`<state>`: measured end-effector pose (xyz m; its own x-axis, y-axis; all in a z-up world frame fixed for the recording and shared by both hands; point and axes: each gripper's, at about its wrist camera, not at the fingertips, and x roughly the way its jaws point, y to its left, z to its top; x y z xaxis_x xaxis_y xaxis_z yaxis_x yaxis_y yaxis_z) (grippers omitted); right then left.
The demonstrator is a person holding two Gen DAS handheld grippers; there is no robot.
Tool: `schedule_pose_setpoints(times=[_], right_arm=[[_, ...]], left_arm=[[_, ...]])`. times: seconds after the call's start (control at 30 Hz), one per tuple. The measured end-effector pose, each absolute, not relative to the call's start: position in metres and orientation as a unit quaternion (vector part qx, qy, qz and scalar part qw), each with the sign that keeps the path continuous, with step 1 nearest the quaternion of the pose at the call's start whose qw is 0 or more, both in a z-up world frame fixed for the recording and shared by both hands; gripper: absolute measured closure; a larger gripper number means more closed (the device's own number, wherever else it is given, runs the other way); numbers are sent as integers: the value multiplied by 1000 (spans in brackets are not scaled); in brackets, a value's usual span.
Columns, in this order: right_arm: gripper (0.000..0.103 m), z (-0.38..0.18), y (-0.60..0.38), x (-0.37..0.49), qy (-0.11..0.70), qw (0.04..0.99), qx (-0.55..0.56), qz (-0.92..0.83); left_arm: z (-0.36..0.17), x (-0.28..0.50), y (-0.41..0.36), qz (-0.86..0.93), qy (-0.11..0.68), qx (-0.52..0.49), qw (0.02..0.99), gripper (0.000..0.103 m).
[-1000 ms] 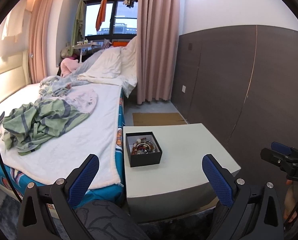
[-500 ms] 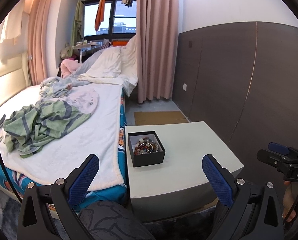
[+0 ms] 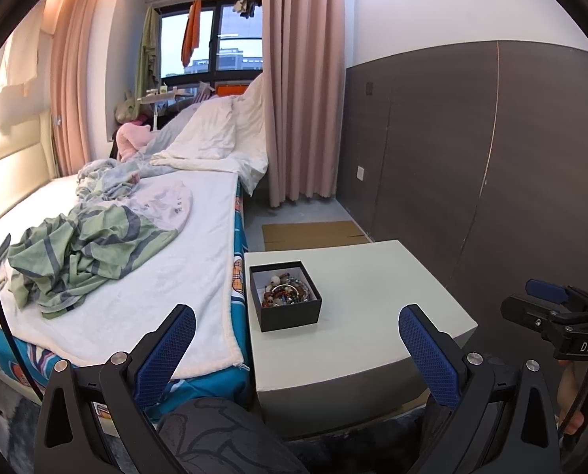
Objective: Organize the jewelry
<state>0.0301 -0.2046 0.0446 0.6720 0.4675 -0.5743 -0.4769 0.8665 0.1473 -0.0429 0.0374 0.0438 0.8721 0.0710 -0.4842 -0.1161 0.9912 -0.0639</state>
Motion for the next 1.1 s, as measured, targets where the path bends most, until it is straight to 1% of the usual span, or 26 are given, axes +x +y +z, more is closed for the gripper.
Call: schedule_pose_setpoints(times=[1.1], right_arm=[[0, 45, -210, 33, 312, 916, -11, 251]], left_arm=[[37, -39, 36, 46, 250, -53, 966, 0]])
